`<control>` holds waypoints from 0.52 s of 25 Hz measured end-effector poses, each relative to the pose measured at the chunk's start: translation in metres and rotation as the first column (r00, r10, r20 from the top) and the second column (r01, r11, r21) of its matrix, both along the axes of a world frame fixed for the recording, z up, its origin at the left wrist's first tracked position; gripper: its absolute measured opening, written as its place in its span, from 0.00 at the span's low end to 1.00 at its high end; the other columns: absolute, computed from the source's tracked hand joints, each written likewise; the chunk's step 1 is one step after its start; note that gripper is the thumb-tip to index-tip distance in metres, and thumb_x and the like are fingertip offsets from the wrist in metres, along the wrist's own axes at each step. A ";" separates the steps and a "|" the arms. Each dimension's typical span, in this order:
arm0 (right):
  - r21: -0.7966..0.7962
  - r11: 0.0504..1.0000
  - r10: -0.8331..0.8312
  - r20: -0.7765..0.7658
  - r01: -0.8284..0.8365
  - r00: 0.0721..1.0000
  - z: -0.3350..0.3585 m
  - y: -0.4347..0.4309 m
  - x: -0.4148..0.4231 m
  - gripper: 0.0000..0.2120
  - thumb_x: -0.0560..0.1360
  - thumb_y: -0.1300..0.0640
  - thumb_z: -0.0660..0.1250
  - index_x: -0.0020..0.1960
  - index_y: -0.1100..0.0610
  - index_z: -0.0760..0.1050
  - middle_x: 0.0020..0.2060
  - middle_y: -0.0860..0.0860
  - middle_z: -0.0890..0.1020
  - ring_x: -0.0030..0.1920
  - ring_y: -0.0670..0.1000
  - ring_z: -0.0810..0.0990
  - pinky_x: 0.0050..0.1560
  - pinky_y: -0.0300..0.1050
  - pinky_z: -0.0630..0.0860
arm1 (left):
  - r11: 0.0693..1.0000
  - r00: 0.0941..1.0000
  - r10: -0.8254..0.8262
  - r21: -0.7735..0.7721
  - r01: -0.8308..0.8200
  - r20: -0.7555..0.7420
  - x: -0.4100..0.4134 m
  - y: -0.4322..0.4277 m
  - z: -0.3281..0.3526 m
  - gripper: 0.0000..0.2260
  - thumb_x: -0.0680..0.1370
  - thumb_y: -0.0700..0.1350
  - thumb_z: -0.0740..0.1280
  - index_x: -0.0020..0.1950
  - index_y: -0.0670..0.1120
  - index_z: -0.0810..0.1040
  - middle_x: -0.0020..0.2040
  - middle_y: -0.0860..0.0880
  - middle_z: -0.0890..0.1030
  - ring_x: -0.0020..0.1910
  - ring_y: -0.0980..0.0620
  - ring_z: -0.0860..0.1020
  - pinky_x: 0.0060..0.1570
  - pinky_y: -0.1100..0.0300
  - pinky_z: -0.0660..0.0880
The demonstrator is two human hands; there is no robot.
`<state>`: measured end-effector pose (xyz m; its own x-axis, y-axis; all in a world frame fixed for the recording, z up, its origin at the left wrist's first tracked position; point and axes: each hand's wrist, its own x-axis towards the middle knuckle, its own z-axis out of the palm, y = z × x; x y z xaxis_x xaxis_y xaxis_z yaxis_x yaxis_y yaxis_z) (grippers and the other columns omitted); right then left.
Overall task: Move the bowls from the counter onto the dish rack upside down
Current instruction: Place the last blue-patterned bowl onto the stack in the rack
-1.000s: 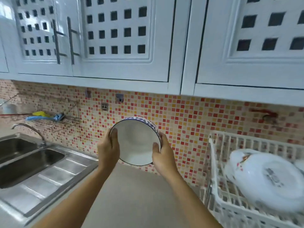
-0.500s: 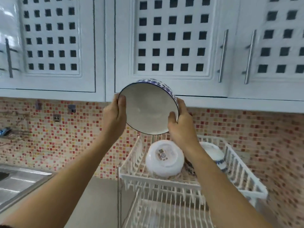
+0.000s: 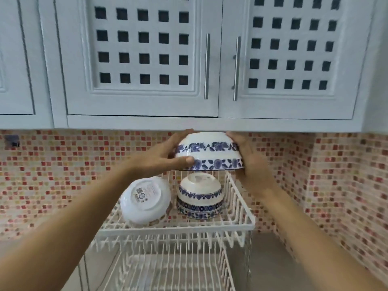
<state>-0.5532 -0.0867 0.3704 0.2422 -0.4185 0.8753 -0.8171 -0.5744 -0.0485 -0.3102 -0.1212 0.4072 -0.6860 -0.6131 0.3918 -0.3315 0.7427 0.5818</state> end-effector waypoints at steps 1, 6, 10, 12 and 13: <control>-0.016 1.000 0.009 -0.029 -0.010 1.000 -0.002 0.000 -0.005 0.39 0.65 0.72 0.72 0.68 0.52 0.59 0.62 0.62 0.75 0.41 0.63 0.82 0.41 0.55 0.82 | 0.999 0.999 -0.033 0.035 0.032 0.014 -0.006 0.000 -0.001 0.41 0.64 0.66 0.68 0.73 0.62 0.53 0.62 0.65 0.67 0.52 0.71 0.75 0.45 0.76 0.75; 0.109 0.994 0.043 -0.139 -0.028 0.989 -0.015 -0.015 -0.019 0.39 0.70 0.67 0.71 0.70 0.45 0.53 0.69 0.60 0.68 0.54 0.61 0.79 0.55 0.59 0.78 | 0.995 0.997 -0.019 0.101 0.012 0.075 -0.011 -0.009 -0.021 0.36 0.62 0.62 0.73 0.66 0.64 0.63 0.59 0.57 0.77 0.55 0.64 0.78 0.50 0.69 0.78; 0.504 0.862 0.152 -0.167 -0.048 0.974 -0.024 -0.019 -0.028 0.49 0.68 0.55 0.73 0.69 0.31 0.39 0.74 0.46 0.53 0.67 0.44 0.59 0.71 0.51 0.61 | 0.993 0.987 0.107 -0.053 -0.101 0.119 -0.014 -0.017 -0.042 0.40 0.57 0.70 0.71 0.66 0.64 0.63 0.64 0.54 0.73 0.61 0.53 0.76 0.60 0.57 0.76; 0.617 0.787 0.188 -0.212 -0.017 0.959 -0.030 -0.015 -0.030 0.55 0.62 0.41 0.74 0.68 0.31 0.32 0.73 0.38 0.44 0.71 0.43 0.50 0.71 0.47 0.54 | 0.977 0.971 0.177 -0.150 -0.153 0.161 -0.017 -0.022 -0.052 0.42 0.58 0.71 0.70 0.69 0.63 0.63 0.69 0.53 0.69 0.65 0.50 0.72 0.65 0.51 0.72; 0.643 0.766 0.203 -0.224 -0.012 0.953 -0.032 -0.014 -0.030 0.55 0.60 0.35 0.71 0.68 0.31 0.31 0.72 0.35 0.40 0.72 0.44 0.46 0.70 0.48 0.51 | 0.968 0.964 0.198 -0.189 -0.165 0.177 -0.018 -0.023 -0.056 0.42 0.59 0.70 0.70 0.70 0.62 0.62 0.71 0.54 0.66 0.67 0.50 0.69 0.67 0.49 0.70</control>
<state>-0.5830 -0.1010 0.3383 0.5005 -0.8053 0.3177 -0.7865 -0.5763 -0.2219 -0.3282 -0.1444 0.3509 -0.6423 -0.6698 0.3727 -0.5632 0.7422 0.3632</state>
